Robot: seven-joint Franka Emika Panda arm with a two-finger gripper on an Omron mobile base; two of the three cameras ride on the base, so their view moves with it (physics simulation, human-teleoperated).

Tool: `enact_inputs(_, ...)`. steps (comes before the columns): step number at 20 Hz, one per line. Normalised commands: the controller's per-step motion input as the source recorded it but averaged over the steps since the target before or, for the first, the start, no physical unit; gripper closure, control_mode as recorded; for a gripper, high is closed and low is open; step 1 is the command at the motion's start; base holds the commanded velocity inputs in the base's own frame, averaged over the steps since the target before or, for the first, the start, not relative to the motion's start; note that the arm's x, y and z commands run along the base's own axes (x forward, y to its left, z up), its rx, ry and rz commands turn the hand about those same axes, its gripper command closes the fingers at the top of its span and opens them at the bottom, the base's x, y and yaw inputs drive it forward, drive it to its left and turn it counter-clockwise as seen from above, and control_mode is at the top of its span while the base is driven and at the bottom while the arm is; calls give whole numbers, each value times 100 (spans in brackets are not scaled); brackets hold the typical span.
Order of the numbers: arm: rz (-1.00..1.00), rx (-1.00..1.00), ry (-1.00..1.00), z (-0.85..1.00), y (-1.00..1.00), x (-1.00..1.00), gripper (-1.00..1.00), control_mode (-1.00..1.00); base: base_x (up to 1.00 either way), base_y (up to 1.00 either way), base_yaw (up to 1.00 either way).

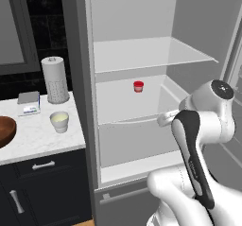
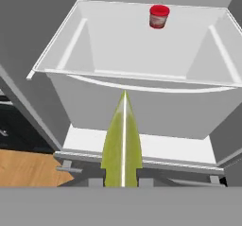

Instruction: Grab a lemon wedge from the fridge and one ice cube from the ice bowl, and put them in the glass of lemonade.

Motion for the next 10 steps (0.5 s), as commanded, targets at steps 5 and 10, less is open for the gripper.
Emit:
enact_inputs(5, 0, 0, 1, -6, 0, -27, 100, -100, 0, 0, 0)
enact_inputs(10, 0, 0, 0, 0, 0, -14, 100, 100, -20, 3, 0)
